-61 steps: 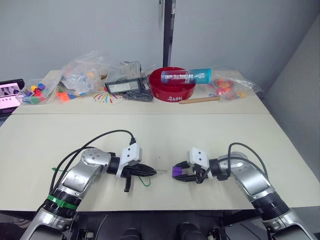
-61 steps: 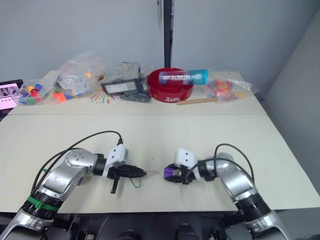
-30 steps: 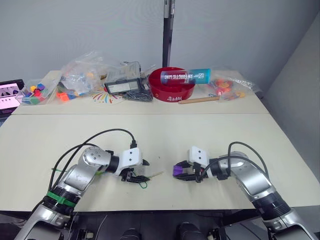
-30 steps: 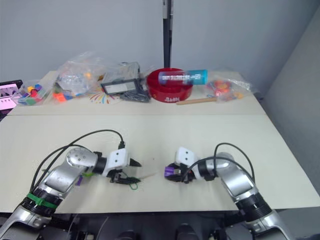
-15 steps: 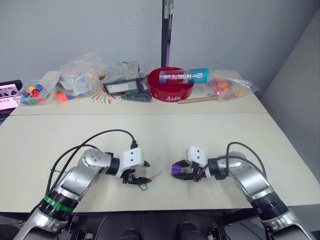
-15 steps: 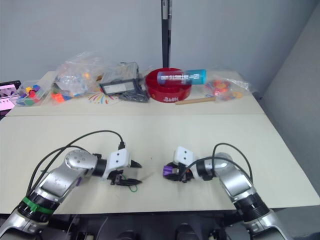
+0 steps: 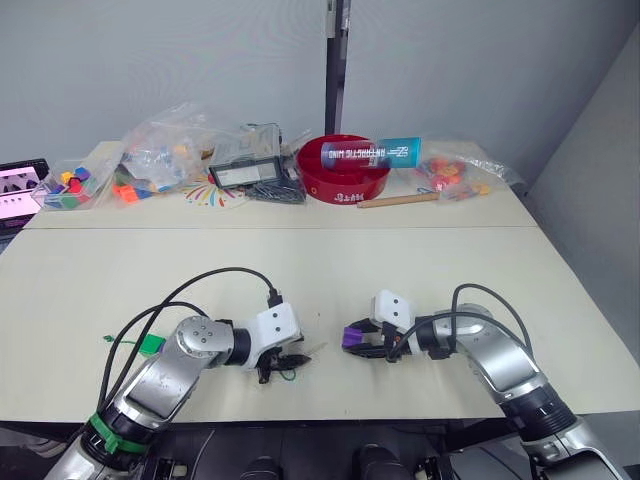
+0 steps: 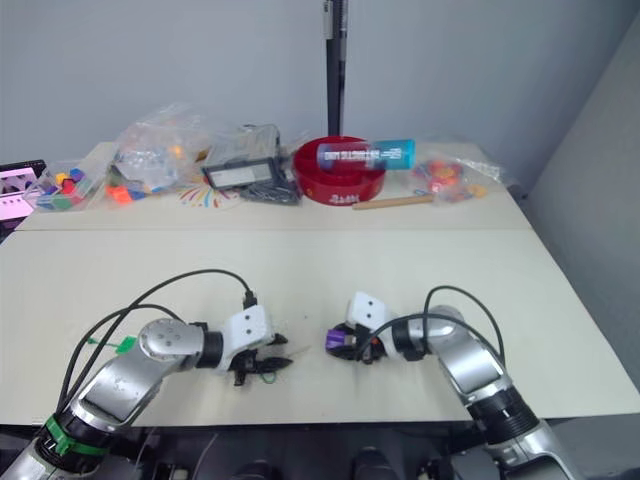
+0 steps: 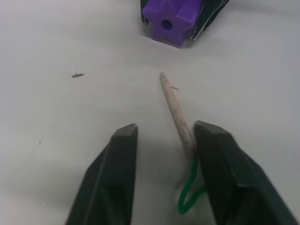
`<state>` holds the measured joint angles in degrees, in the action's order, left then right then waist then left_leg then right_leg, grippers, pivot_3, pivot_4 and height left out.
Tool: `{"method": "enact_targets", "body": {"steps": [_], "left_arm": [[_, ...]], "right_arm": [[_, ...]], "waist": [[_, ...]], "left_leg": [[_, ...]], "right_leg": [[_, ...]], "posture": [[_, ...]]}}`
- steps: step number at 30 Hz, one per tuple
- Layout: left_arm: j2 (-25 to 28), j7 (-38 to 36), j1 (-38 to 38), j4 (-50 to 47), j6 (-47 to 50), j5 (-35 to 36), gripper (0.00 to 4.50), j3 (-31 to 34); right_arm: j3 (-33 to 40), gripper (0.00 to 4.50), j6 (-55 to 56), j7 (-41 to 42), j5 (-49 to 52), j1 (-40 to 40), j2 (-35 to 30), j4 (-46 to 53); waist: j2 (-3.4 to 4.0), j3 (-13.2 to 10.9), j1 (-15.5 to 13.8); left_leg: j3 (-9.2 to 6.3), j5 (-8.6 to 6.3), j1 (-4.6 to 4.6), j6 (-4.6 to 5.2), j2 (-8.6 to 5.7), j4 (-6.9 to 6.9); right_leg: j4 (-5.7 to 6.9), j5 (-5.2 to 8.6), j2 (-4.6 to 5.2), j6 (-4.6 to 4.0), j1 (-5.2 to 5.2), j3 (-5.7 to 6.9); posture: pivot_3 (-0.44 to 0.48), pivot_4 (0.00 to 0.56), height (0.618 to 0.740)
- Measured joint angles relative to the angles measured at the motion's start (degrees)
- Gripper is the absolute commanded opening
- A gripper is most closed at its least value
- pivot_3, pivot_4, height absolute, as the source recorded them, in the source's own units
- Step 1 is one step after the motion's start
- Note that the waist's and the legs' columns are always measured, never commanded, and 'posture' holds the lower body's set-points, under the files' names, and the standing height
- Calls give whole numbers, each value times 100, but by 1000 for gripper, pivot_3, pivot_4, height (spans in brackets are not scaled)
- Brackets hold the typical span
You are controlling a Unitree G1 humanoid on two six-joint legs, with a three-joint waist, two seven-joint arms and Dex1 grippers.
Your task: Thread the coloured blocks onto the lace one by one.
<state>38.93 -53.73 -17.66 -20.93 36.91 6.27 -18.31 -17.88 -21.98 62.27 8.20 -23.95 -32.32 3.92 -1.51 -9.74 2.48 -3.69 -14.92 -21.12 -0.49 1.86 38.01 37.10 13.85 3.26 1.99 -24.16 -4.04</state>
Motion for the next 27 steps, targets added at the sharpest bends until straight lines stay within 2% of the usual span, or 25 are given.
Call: {"method": "enact_targets", "body": {"steps": [2,3,11,18,23,27], "left_arm": [[45,-17,-49,-2,70,30,223,0],[69,-36,-62,-1,72,49,61,2],[140,-296,-184,133,31,210,61,3],[240,-688,-843,428,-119,295,61,-4],[504,-1182,-1523,604,64,154,61,-475],[576,-1456,-1776,540,399,129,61,-829]], "right_arm": [[0,1377,0,-3,0,0,0,0],[0,1377,0,-6,0,0,0,0],[1,1377,1,-74,0,-2,9,-1],[0,1377,10,-96,-1,-4,12,-2],[-110,1377,82,30,-36,-56,-42,3],[-169,1377,146,65,-41,-71,-34,4]], "waist": [[0,0,5],[0,0,7],[0,0,3],[-2,-1,-1],[-2,-1,6],[-2,-1,15]], "left_leg": [[0,0,0,0,1,0],[0,0,0,0,1,0],[0,0,-1,0,0,0],[0,0,-4,0,-1,0],[0,0,-5,0,-1,0],[-1,0,-5,0,0,0]], "right_leg": [[0,0,-1,0,0,0],[0,0,-1,0,0,0],[0,0,0,0,-1,0],[-2,0,0,0,-3,1],[-3,0,-2,1,-2,1],[-2,1,-4,1,-3,0]], "posture": [[0,150,731],[0,150,731],[0,150,731],[0,150,731],[0,150,731],[0,150,731]]}}
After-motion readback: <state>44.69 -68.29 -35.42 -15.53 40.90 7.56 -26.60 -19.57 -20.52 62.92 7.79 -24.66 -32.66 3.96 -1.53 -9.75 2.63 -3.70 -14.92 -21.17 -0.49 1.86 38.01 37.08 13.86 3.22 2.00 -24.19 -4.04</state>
